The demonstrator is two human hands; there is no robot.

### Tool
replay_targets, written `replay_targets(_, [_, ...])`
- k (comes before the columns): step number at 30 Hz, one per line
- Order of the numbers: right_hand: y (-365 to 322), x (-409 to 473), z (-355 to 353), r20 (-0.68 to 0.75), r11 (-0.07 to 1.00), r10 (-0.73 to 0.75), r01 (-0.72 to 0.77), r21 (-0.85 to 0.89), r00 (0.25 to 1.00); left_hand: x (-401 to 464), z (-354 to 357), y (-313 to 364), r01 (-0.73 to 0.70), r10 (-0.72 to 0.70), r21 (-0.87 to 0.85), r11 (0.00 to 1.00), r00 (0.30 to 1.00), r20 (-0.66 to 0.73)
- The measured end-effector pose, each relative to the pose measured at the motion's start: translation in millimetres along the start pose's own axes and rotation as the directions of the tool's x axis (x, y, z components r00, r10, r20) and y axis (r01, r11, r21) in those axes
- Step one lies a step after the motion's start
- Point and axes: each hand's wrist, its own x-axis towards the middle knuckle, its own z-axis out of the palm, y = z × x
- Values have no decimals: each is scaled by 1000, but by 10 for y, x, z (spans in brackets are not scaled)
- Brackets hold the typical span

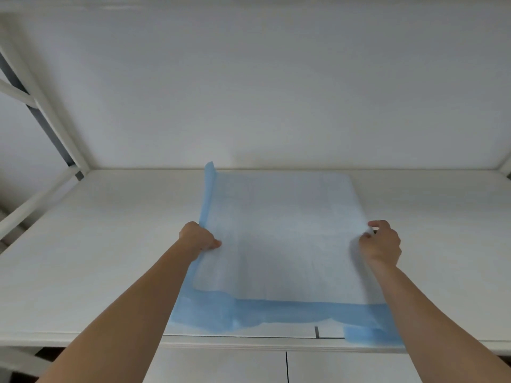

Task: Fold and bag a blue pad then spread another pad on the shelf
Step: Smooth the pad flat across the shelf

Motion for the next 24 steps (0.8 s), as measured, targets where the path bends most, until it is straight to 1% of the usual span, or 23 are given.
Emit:
replay_targets(2, [-1, -3, 3, 9, 1000, -2, 2, -12, 1000, 8, -40, -41, 14, -14, 21, 1000, 1000, 14])
replay_targets(5, [-29, -12, 1, 60, 999, 8, -5, -43, 998, 9, -65, -82, 24, -26, 30, 999, 997, 68])
replay_targets(6, [-42, -24, -2, 70, 997, 14, -9, -80, 997, -4, -74, -82, 14, -17, 41, 999, 997, 79])
replay_targets(8, [-70, -78, 8, 34, 974, -13, 20, -226, 999, 3, -94, -100, 13, -16, 37, 999, 997, 81])
replay_targets(9, [-65, -105, 29, 10, 958, -58, 58, -279, 998, 20, -102, -117, 29, -30, 15, 999, 996, 82])
replay_targets(12, [-3, -229, 122, 2, 918, -247, 235, -318, 969, 23, -140, -154, 48, -46, -22, 999, 995, 86])
replay_targets(15, [138, -316, 229, 49, 799, -440, 415, -435, 897, 16, -127, -186, 37, -37, 9, 999, 997, 63])
replay_targets(17, [184, -349, 264, 67, 746, -491, 459, -483, 869, 15, -120, -203, 32, -32, 1, 999, 999, 33])
replay_targets(19, [160, -363, 265, 33, 745, -490, 437, -504, 871, 8, -120, -219, 25, -24, -39, 999, 999, 23])
replay_targets(20, [139, -361, 255, 2, 765, -464, 402, -504, 886, 7, -117, -234, 20, -18, -71, 997, 1000, 20])
replay_targets(22, [88, -348, 198, -66, 835, -352, 281, -473, 934, 19, -107, -261, 6, -4, -136, 991, 1000, 19])
replay_targets(24, [66, -321, 145, -104, 894, -210, 147, -424, 972, 4, -92, -273, -9, 14, -210, 978, 1000, 24])
